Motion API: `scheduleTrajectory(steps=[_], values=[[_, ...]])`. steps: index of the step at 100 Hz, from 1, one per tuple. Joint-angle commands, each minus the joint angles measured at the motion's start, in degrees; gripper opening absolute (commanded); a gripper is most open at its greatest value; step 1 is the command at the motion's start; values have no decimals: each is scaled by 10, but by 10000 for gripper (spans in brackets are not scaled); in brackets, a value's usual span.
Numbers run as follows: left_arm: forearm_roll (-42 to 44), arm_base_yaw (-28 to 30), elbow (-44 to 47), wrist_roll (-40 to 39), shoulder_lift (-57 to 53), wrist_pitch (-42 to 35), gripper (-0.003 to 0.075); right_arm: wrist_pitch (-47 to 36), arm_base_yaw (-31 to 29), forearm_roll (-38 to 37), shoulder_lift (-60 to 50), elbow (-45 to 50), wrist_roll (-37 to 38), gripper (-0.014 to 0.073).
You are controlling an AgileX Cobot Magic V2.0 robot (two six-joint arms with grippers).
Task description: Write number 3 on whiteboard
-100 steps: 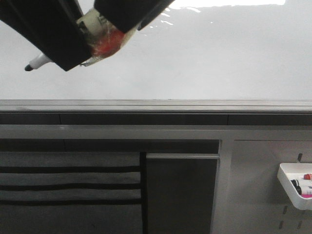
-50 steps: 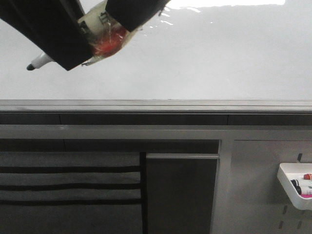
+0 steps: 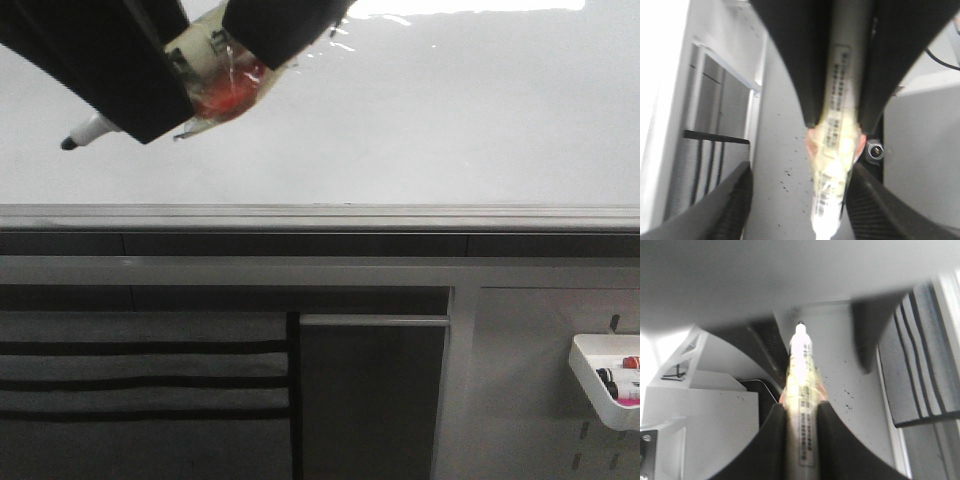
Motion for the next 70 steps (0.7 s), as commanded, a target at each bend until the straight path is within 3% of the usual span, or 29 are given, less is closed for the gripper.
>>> scheduleTrajectory(steps=[1, 17, 30, 50, 61, 70], values=[[-15, -2, -19, -31, -39, -58, 431, -32, -1, -14, -22, -19, 31, -48], [-18, 28, -11, -81, -98, -78, 431, -43, -27, -119, -55, -18, 151, -48], [-21, 78, 36, -113, -154, -85, 431, -50, -101, -134, -96, 10, 216, -49], [-30, 163, 159, -166, -259, -156, 431, -122, -234, -66, -181, 138, 236, -48], [-53, 188, 211, -169, -304, -204, 431, -189, -258, -11, -208, 194, 236, -48], [-53, 192, 230, -169, -321, -222, 431, -194, -255, 12, -205, 208, 235, -48]])
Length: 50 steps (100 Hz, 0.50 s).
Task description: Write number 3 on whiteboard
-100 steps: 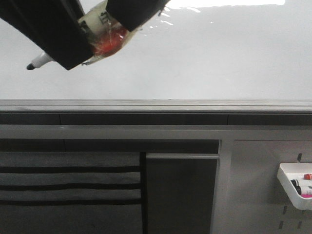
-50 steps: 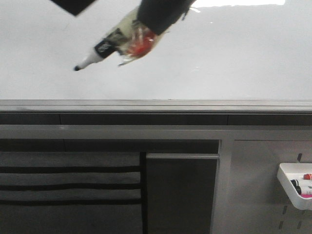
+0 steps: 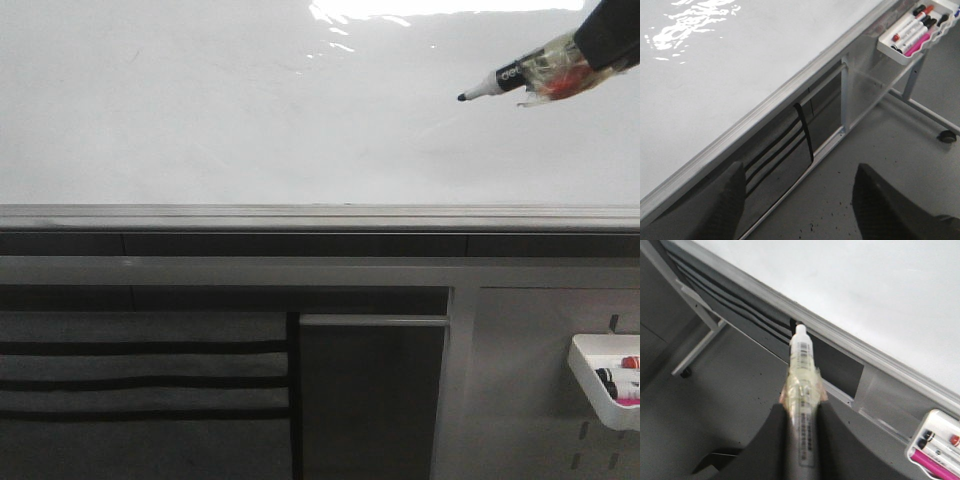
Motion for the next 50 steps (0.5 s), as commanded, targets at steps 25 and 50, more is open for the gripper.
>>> scheduleTrajectory(steps=[25, 50], values=[[-25, 5, 6, -9, -20, -55, 431, 23, 2, 71, 63, -103, 2, -49], [-25, 5, 6, -9, -20, -55, 431, 11, 75, -43, 154, -233, 77, -48]])
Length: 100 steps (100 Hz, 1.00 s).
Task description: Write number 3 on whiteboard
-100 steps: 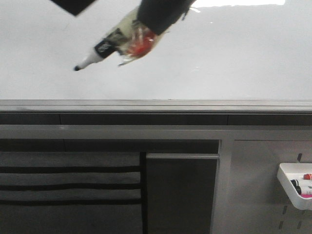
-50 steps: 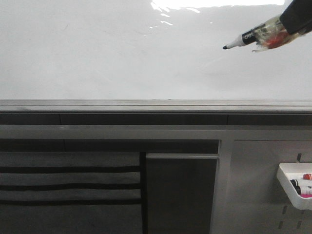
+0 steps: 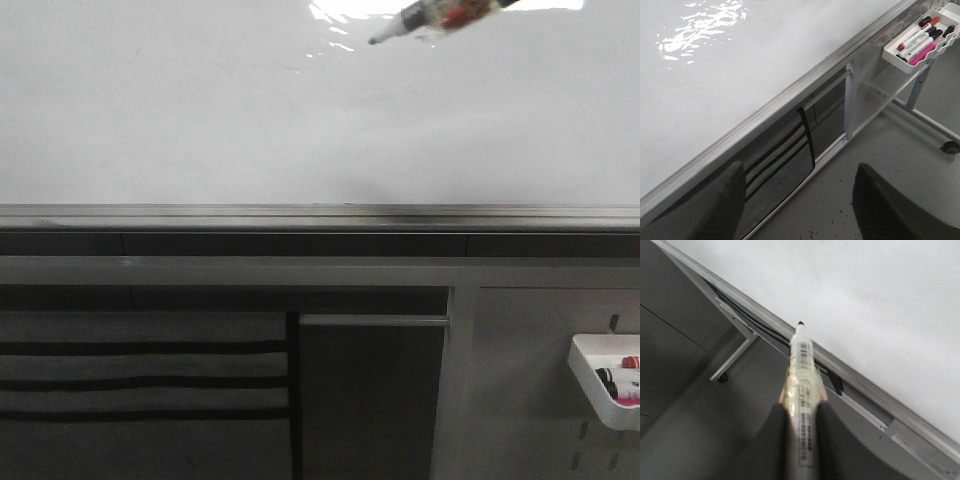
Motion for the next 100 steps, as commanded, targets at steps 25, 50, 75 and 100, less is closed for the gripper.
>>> scheduleTrajectory(steps=[25, 50, 75, 100], values=[[-19, 2, -13, -7, -2, -38, 431, -74, 50, -121, 94, -125, 90, -48], [-19, 2, -13, -7, -2, -38, 431, -85, 43, -140, 142, -154, 90, -48], [-19, 2, -13, -7, -2, -38, 431, -37, -17, -189, 128, -146, 158, -49], [-19, 2, -13, -7, -2, -38, 431, -127, 45, -167, 141, -93, 157, -48]])
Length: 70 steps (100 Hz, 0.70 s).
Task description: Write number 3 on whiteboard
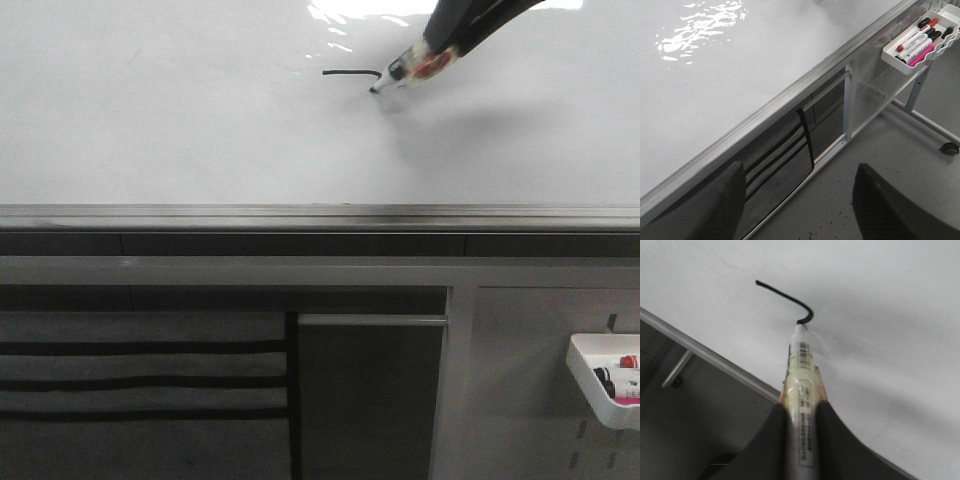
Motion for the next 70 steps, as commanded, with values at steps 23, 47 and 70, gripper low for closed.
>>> scheduleTrajectory(steps=[23, 47, 70], values=[[-18, 2, -14, -5, -2, -38, 431, -35, 3, -20, -17, -14, 7, -48], [-18, 2, -14, -5, -2, -38, 431, -84, 25, -8, -36, 80, 7, -48], [-18, 2, -14, -5, -2, -38, 431, -158, 82, 14, 11, 42, 7, -48]])
